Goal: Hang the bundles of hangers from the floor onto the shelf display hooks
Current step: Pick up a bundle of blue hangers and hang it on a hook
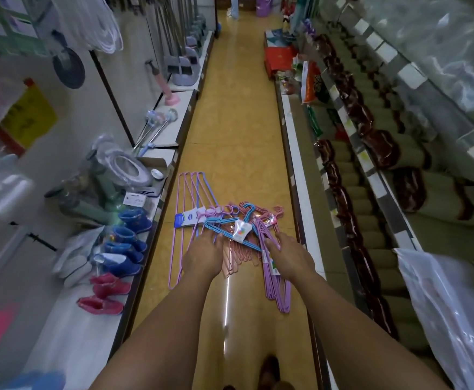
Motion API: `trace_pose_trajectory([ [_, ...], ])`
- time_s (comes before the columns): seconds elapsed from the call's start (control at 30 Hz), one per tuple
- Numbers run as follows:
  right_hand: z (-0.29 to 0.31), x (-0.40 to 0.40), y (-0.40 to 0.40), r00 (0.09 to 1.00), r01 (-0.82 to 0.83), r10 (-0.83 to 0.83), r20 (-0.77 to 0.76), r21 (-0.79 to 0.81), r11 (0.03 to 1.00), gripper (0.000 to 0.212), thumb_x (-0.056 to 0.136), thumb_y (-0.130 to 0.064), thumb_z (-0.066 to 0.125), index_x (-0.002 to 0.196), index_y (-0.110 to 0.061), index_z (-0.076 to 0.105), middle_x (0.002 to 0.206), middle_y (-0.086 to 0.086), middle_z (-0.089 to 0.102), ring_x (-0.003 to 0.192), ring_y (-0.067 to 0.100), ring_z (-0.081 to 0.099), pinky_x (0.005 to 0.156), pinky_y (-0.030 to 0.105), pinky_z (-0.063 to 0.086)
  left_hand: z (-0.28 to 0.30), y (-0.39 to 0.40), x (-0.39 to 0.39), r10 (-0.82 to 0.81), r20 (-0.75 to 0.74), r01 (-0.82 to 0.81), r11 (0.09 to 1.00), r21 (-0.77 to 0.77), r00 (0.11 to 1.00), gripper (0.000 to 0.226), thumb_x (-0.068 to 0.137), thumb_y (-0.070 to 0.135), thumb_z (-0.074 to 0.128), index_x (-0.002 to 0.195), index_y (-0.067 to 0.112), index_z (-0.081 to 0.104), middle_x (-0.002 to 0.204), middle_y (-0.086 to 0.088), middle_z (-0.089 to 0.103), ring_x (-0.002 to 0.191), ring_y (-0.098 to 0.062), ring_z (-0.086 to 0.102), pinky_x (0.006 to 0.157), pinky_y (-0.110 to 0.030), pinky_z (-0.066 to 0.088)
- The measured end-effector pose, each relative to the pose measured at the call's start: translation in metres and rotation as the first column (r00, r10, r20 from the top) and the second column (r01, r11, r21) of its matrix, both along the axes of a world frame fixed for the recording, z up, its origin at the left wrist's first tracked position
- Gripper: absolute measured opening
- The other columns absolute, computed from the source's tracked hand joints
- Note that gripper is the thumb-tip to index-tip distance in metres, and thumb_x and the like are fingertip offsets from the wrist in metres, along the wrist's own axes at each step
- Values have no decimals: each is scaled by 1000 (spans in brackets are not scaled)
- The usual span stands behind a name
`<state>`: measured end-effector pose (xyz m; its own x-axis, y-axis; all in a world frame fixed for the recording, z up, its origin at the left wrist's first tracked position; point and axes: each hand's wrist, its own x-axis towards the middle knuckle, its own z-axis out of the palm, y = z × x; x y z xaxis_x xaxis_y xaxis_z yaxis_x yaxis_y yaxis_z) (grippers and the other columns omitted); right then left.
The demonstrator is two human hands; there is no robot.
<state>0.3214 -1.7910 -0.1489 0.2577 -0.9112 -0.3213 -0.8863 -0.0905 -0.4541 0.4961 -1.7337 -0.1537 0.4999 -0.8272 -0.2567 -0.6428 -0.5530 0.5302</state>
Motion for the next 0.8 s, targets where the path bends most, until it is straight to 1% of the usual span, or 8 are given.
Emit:
trace_pose_trajectory([
  [0.17,-14,17,-49,1000,-9,9,5,29,1000,47,100,-47,33,135,-17,44,130,5,54,114,21,54,79,29,37,-16,-46,18,1,0,-1,999,40,1000,41,102,38,30,129,14,50,126,-10,57,114,-28,53,85,-33,40],
  [0.23,-22,24,-73,1000,-5,4,20,39,999,47,100,-48,34,134,-19,45,127,4,56,111,20,56,78,29,42,-23,-67,25,2,-2,-2,998,56,1000,42,102,39,29,128,14,50,125,-9,57,113,-28,54,86,-34,41],
  [0.33,-33,36,-117,999,-5,4,36,25,1000,48,98,-51,33,133,-20,47,123,5,58,108,21,58,84,34,50,-32,-106,38,5,-10,-5,999,35,1000,43,101,40,30,130,15,50,127,-9,57,114,-28,54,88,-36,43],
  [0.47,-46,52,-175,1000,-14,13,20,30,999,48,97,-53,33,129,-21,49,126,5,58,111,23,57,90,37,48,-42,-158,53,31,-10,-31,998,51,999,46,101,42,31,133,13,49,129,-9,57,118,-28,52,89,-34,42],
  [0.53,-57,61,-202,1000,-15,14,24,43,999,48,96,-55,32,127,-23,50,122,3,61,108,21,59,89,39,49,-56,-182,59,47,-25,-46,998,50,999,46,101,42,31,131,14,51,127,-8,58,117,-27,53,87,-34,43],
  [0.63,-77,72,-236,1000,-21,20,16,70,997,50,97,-56,31,129,-23,49,122,3,61,108,22,59,89,38,49,-84,-212,68,41,-26,-39,997,64,999,45,101,41,31,132,15,50,127,-8,58,116,-26,53,86,-33,42],
  [0.73,-111,82,-263,999,-17,14,30,90,996,48,97,-54,33,129,-23,48,123,4,60,109,21,59,91,40,50,-123,-239,76,20,-41,-18,998,62,999,42,101,38,33,130,13,51,129,-10,55,119,-27,51,91,-34,42],
  [0.8,-143,91,-279,999,-13,10,31,107,994,48,97,-53,34,132,-23,46,126,4,58,112,21,58,90,38,49,-158,-259,82,12,-59,-8,997,73,998,41,101,39,34,130,15,52,131,-9,55,120,-26,50,94,-36,42],
])
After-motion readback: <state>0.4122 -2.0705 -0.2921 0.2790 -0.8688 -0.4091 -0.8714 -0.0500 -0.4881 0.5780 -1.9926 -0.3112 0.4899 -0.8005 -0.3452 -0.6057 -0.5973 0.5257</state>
